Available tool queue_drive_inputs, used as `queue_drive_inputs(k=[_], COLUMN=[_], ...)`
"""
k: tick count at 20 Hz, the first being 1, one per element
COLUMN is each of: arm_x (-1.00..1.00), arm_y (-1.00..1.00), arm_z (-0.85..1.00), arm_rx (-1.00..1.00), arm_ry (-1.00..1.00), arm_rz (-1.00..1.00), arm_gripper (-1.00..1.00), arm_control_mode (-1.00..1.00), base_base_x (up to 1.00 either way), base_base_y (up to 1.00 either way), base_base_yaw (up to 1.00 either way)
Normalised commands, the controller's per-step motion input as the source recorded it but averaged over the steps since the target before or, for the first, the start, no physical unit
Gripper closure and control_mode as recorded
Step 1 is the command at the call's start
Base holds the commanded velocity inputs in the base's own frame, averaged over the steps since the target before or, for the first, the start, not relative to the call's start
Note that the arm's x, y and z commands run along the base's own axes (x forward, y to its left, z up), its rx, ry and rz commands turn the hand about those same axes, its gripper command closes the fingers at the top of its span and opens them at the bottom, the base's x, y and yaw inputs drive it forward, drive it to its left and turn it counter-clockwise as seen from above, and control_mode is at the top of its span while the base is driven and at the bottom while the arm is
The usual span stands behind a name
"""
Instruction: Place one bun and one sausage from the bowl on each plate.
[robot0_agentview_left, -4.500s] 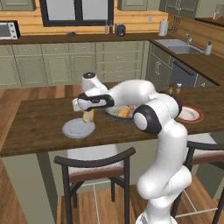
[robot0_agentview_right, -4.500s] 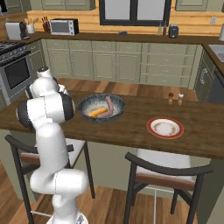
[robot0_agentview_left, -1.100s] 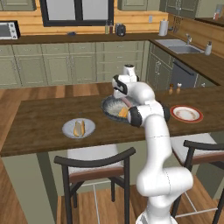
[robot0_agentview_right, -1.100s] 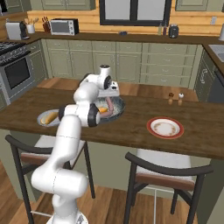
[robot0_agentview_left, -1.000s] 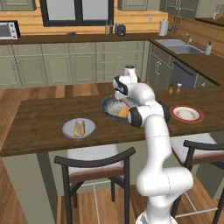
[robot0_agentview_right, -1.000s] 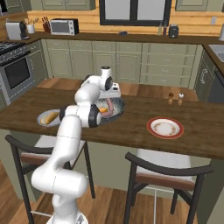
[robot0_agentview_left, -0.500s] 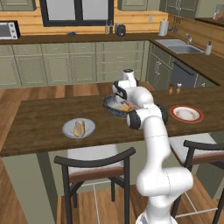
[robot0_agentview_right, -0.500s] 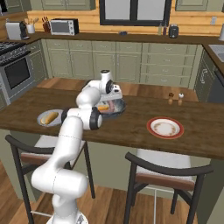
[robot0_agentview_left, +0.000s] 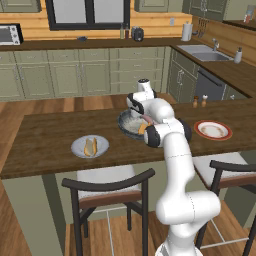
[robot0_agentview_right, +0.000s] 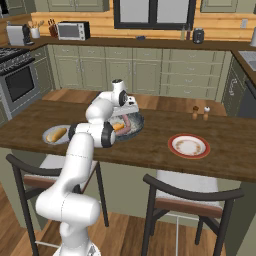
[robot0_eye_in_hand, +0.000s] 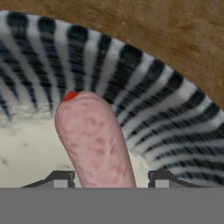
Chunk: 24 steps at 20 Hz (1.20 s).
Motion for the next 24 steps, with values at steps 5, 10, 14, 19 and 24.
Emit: queue_drive_inputs(k=[5, 10, 14, 19, 24], arm_x=[-0.22, -0.42, -1.0, -0.99, -0.83], arm_y=[-0.02, 0.22, 0.81, 0.64, 0.59], arm_z=[0.0, 0.35, 0.51, 0.21, 0.39], arm_rx=[0.0, 0.0, 0.05, 0.13, 0.21], arm_ry=[-0.12, -0.09, -0.04, -0.01, -0.01], arm_rz=[0.0, -0.04, -0.32, -0.51, -0.5], arm_gripper=[1.0, 1.0, 1.0, 1.0, 1.0], arm_control_mode=[-1.0, -1.0, -1.0, -1.0, -1.0], base_base_x=[0.0, 0.0, 0.0, 0.0, 0.0], base_base_y=[0.0, 0.0, 0.0, 0.0, 0.0], base_base_yaw=[0.0, 0.0, 0.0, 0.0, 0.0])
